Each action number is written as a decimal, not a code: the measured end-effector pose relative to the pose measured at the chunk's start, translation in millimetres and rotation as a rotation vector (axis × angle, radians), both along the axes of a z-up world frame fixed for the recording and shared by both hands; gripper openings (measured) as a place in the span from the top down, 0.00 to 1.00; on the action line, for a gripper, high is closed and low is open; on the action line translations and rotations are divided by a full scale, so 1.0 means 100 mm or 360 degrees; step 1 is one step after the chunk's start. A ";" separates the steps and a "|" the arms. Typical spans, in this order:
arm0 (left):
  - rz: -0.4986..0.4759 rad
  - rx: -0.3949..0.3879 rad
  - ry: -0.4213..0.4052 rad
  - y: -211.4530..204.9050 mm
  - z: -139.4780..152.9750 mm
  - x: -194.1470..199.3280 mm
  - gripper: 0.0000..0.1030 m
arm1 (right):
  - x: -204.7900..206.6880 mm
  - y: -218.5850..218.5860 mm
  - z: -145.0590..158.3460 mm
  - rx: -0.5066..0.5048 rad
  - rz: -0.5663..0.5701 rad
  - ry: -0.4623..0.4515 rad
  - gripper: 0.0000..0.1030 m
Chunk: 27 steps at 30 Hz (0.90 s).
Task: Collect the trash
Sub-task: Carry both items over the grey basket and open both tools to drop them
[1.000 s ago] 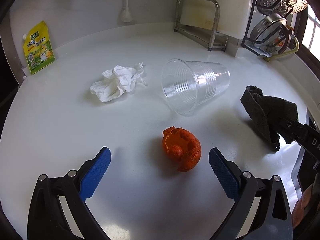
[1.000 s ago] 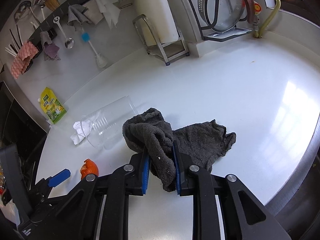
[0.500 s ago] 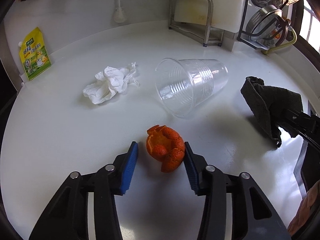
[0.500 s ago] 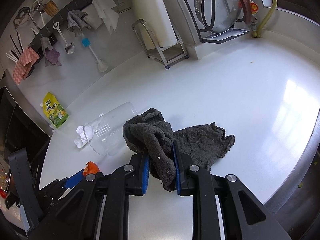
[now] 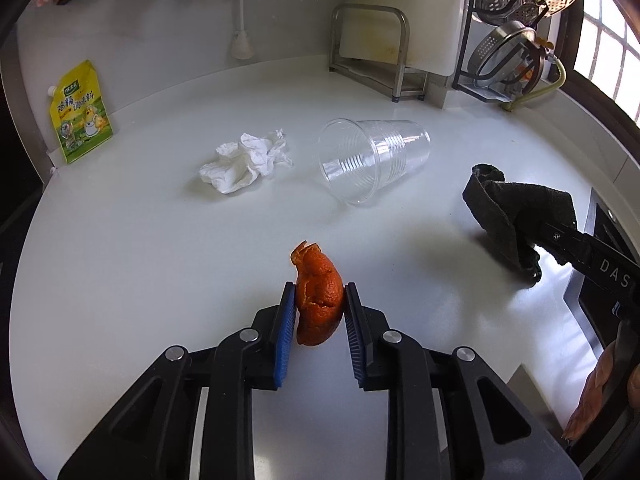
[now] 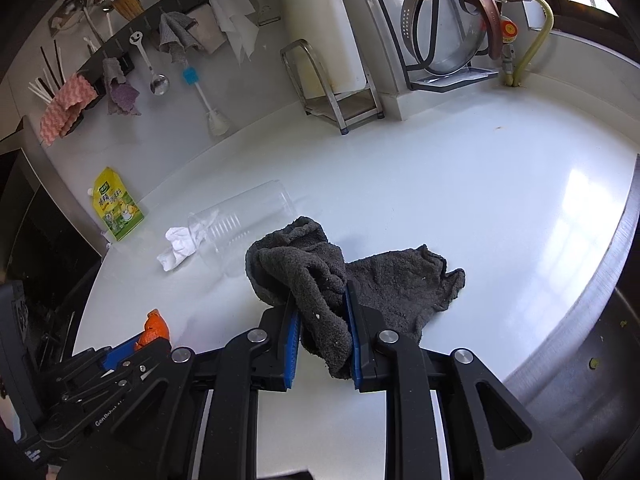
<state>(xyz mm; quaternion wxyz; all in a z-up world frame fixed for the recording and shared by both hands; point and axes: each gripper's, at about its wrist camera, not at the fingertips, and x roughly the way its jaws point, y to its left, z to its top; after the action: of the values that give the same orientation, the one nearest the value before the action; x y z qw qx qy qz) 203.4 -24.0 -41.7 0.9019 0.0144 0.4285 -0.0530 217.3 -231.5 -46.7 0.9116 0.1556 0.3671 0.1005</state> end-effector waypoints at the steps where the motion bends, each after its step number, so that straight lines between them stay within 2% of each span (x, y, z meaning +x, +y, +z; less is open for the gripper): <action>1: -0.0005 0.0003 -0.0008 0.03 0.01 -0.07 0.77 | -0.09 0.01 0.00 -0.0012 -0.0003 -0.0009 0.81; 12: -0.0102 0.0012 -0.0081 0.09 0.12 -1.00 0.77 | -1.39 0.12 0.12 -0.0054 -0.0103 -0.0109 0.81; 19: -0.0125 0.0033 -0.0154 0.09 0.11 -1.57 0.77 | -2.18 0.25 0.00 -0.0056 -0.0127 -0.0113 0.81; 23: -0.0145 0.0021 -0.0147 0.06 0.03 -1.80 0.77 | -2.50 0.32 -0.07 -0.0106 -0.0128 -0.0115 0.81; 27: -0.0176 0.0020 -0.0139 0.03 -0.08 -2.02 0.77 | -2.74 0.32 -0.20 -0.0091 -0.0137 -0.0074 0.81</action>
<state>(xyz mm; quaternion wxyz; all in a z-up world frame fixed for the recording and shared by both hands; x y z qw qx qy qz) 1.7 -21.1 -49.4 0.9153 0.0460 0.3876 -0.0995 -56.4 -199.8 -67.1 0.9274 0.1427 0.3415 0.0542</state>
